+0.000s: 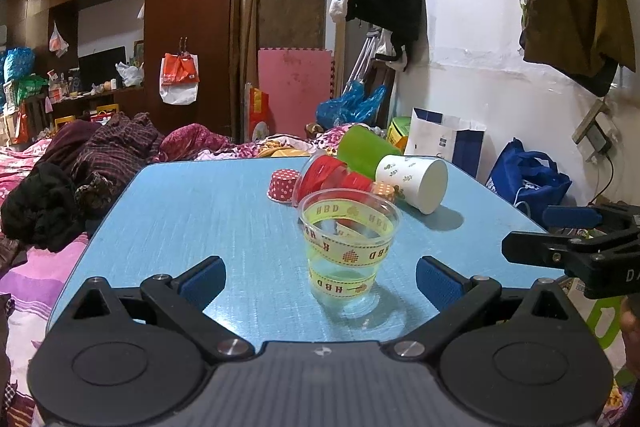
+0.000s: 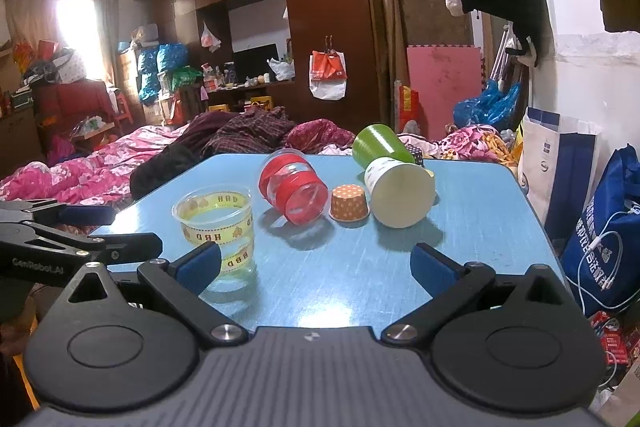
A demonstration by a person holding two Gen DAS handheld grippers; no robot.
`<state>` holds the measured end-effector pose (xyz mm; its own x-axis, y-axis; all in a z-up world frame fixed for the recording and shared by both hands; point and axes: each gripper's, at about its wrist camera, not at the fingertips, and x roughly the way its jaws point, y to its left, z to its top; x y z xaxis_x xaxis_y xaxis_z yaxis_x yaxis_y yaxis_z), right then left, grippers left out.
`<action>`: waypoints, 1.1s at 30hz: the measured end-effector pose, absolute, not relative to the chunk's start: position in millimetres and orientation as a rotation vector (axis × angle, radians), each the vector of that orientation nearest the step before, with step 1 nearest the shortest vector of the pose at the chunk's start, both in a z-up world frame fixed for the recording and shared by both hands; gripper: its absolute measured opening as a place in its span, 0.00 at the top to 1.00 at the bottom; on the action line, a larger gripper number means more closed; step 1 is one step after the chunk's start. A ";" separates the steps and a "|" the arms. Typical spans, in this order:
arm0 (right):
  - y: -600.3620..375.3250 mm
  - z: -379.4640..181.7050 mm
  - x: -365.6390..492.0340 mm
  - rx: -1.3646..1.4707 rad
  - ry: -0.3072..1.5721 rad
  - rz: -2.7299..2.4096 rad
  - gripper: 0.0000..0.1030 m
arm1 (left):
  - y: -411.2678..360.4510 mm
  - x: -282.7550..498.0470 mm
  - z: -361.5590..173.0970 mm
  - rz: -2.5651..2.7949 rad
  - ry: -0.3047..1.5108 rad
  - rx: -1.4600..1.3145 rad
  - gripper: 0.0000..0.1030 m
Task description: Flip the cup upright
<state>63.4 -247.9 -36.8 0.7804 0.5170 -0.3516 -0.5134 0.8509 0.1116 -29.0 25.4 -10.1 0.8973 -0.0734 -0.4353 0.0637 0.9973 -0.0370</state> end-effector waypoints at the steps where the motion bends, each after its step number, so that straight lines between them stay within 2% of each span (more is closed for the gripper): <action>1: -248.1 -36.8 63.1 0.010 0.383 0.559 0.01 | 25.4 -28.7 -10.2 -0.071 0.453 -0.022 0.01; 33: -249.1 -34.4 60.6 0.001 0.377 0.565 0.01 | 26.6 -23.2 -15.7 -0.073 0.461 -0.030 0.01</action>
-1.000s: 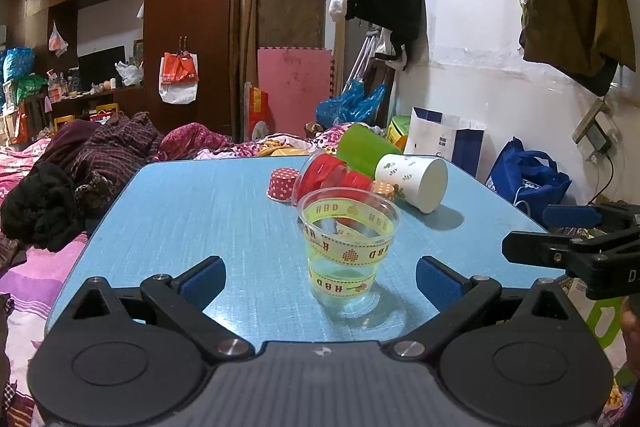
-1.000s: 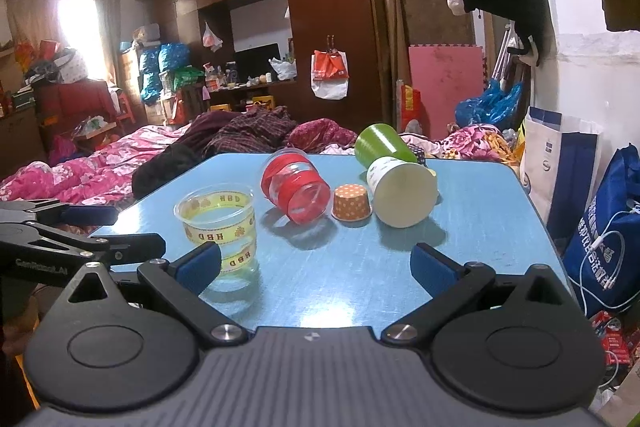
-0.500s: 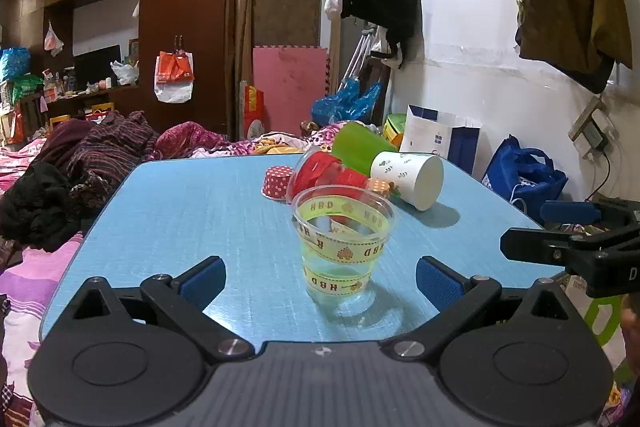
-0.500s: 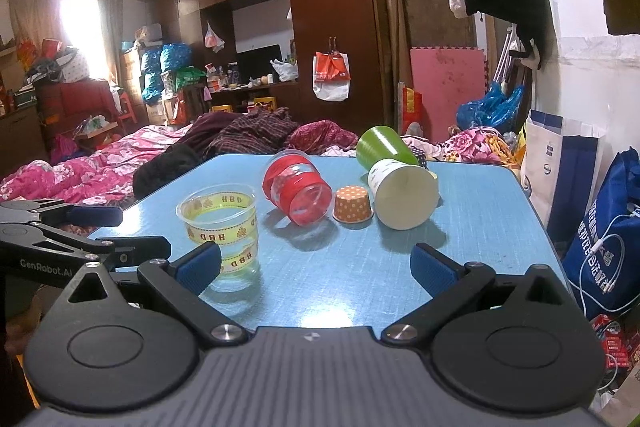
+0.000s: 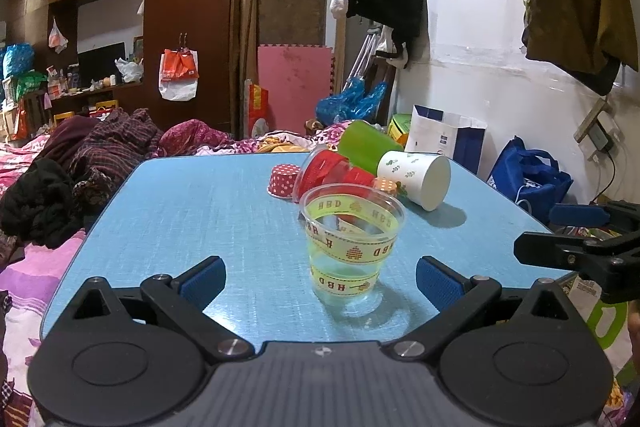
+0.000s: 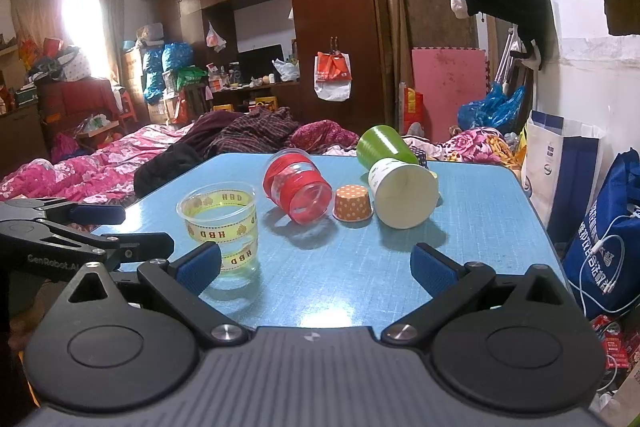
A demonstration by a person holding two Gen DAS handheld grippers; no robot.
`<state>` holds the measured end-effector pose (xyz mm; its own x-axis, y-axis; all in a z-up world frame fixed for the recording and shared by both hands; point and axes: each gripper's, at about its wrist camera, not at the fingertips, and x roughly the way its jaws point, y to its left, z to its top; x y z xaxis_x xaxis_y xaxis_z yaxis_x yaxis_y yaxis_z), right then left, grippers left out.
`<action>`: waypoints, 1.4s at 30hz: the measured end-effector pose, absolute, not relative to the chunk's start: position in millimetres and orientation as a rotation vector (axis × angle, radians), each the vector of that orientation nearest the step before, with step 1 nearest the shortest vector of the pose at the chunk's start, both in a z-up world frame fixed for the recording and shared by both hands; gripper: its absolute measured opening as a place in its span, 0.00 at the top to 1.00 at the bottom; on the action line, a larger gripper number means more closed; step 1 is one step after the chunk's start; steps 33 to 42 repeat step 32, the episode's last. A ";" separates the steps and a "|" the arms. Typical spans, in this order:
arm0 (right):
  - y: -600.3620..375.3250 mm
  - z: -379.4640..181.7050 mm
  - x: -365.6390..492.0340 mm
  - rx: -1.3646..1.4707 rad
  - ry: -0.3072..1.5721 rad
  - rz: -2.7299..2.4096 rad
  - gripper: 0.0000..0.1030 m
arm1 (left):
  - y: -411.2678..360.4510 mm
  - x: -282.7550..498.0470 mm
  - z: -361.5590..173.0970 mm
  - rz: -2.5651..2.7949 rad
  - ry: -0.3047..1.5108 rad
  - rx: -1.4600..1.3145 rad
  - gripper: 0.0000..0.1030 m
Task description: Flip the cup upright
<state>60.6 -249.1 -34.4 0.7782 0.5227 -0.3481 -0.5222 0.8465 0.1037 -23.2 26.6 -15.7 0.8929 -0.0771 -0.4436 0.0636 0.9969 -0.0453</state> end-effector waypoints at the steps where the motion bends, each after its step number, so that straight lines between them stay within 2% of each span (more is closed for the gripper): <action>1: -249.6 -33.9 60.5 0.002 0.377 0.565 0.01 | 26.8 -23.0 -16.0 -0.073 0.462 -0.031 0.01; 42: -250.5 -35.2 60.4 0.003 0.380 0.563 0.01 | 23.6 -25.3 -15.9 -0.075 0.434 -0.026 0.01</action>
